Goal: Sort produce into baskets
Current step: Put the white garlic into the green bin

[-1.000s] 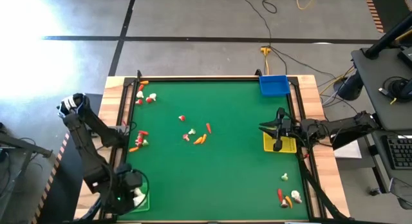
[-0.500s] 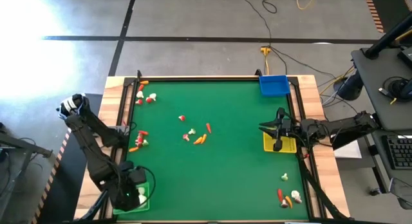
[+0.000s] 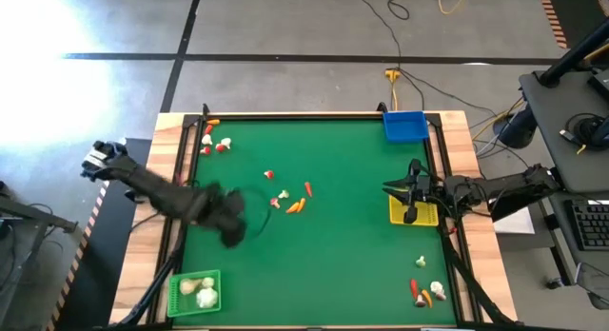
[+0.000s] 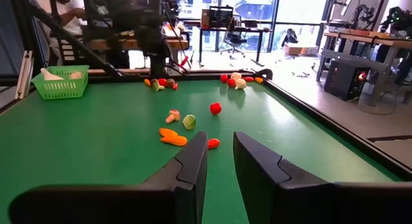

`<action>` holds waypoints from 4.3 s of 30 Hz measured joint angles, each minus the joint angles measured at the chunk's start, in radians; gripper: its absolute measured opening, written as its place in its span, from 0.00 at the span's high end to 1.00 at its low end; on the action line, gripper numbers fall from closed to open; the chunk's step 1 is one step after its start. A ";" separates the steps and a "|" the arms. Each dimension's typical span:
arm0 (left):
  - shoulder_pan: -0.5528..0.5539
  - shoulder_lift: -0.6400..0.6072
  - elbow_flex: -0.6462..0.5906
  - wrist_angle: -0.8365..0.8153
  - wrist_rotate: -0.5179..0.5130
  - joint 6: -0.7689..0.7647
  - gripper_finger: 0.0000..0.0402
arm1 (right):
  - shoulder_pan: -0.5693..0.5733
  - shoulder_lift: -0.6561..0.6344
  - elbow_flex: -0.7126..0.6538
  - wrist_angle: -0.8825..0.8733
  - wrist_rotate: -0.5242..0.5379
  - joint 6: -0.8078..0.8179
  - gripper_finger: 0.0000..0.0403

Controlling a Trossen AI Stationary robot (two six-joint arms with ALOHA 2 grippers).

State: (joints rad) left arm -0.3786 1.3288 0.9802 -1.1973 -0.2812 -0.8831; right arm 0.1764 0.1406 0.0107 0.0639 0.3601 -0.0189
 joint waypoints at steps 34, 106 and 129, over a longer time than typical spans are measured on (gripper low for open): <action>1.278 0.425 0.113 0.358 0.033 0.745 0.32 | 0.000 0.000 0.000 0.000 0.000 0.000 0.83; -0.808 0.183 0.038 0.242 0.272 -0.987 0.75 | 0.000 0.000 0.000 0.000 0.000 0.000 0.83; -0.493 -0.047 0.039 -0.213 -0.089 -0.726 0.53 | 0.000 0.000 0.000 0.000 0.000 0.000 0.83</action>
State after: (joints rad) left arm -0.8711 1.2814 1.0187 -1.4107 -0.3704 -1.6088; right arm 0.1764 0.1406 0.0108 0.0640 0.3599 -0.0192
